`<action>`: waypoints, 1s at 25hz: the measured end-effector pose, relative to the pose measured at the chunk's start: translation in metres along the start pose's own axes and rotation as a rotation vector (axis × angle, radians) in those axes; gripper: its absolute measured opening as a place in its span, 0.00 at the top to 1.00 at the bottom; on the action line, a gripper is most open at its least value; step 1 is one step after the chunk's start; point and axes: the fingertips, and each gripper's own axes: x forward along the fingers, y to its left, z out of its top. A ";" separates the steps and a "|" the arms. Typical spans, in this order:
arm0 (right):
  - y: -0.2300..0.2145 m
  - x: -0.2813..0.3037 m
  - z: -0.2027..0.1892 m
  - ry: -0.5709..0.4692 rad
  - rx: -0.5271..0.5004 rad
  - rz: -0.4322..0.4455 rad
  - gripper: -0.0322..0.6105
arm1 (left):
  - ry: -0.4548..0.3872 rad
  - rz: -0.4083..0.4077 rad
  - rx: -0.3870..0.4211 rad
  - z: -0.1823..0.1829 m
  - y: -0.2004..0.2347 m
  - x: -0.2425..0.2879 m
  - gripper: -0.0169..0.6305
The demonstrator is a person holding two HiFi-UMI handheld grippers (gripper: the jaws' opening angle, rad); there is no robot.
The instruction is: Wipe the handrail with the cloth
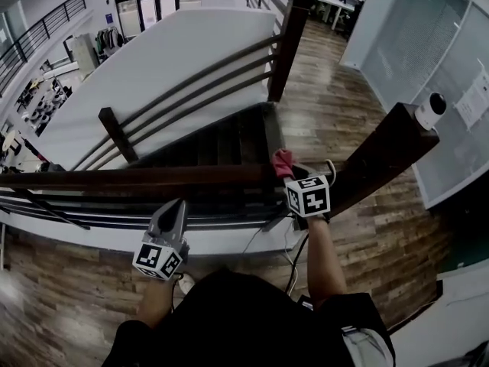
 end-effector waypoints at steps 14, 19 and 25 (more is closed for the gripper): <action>0.062 0.022 0.020 0.000 -0.057 0.088 0.87 | 0.009 0.089 -0.012 0.002 0.032 -0.037 0.97; 0.089 0.028 0.025 0.006 -0.021 0.168 0.87 | 0.012 0.118 -0.017 0.000 0.045 -0.050 0.97; 0.118 0.037 0.035 0.017 -0.078 0.184 0.87 | -0.007 0.135 -0.020 0.007 0.060 -0.058 0.97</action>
